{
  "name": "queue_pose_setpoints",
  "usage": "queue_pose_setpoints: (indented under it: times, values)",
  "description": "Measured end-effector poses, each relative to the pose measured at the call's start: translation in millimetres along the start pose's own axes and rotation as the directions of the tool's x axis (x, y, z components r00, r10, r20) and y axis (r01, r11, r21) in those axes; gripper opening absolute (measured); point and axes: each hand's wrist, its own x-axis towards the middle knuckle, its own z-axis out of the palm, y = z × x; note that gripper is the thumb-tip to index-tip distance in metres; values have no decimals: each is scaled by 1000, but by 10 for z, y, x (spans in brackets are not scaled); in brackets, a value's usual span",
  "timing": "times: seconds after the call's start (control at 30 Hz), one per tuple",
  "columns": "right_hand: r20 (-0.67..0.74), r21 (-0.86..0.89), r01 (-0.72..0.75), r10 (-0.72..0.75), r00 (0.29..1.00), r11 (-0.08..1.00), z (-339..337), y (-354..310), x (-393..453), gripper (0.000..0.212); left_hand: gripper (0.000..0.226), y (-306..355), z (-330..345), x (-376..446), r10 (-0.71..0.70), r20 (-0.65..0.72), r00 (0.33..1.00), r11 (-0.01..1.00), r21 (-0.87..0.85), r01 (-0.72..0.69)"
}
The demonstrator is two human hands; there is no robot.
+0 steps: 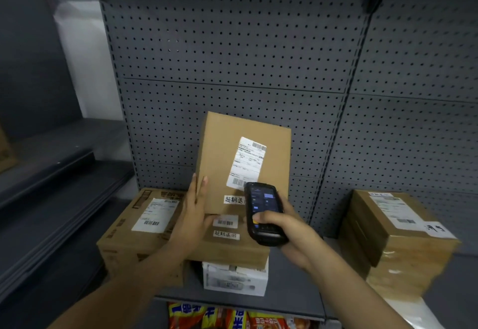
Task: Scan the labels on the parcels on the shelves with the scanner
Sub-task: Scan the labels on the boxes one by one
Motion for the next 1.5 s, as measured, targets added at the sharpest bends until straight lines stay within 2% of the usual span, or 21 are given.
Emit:
queue_pose_setpoints:
  times: [0.17,0.33,0.43,0.53,0.73,0.83,1.13,1.33,1.5]
  values:
    - [69,36,-17,15,997,999,38,-61,-102,70,118,91,27,21,-40,-60,997,999,-7,40]
    - [123,62,-35,27,992,997,72,-132,-200,68,126,102,59,-18,-21,-59,998,998,55,24]
    - [120,56,-41,34,992,998,74,-124,-211,69,126,109,72,-62,-11,-65,998,995,99,18]
    - [106,61,-55,48,993,997,68,-108,-204,69,124,95,75,-60,-30,-31,999,997,72,33]
    - [127,86,-65,54,990,994,65,-116,-247,68,105,75,60,-29,-59,-15,998,998,30,59]
    - [130,107,-89,74,989,990,82,-108,-259,62,109,45,67,-14,-45,-20,999,998,35,46]
    - [99,69,-76,69,993,995,99,-45,-213,73,117,3,109,5,-38,-24,999,999,28,39]
    - [103,78,-51,43,994,996,112,-25,-252,67,107,-5,100,-10,-58,-3,998,998,13,58]
    - [65,79,-42,37,997,996,113,28,-260,70,109,-1,121,-32,-46,11,999,998,-32,46]
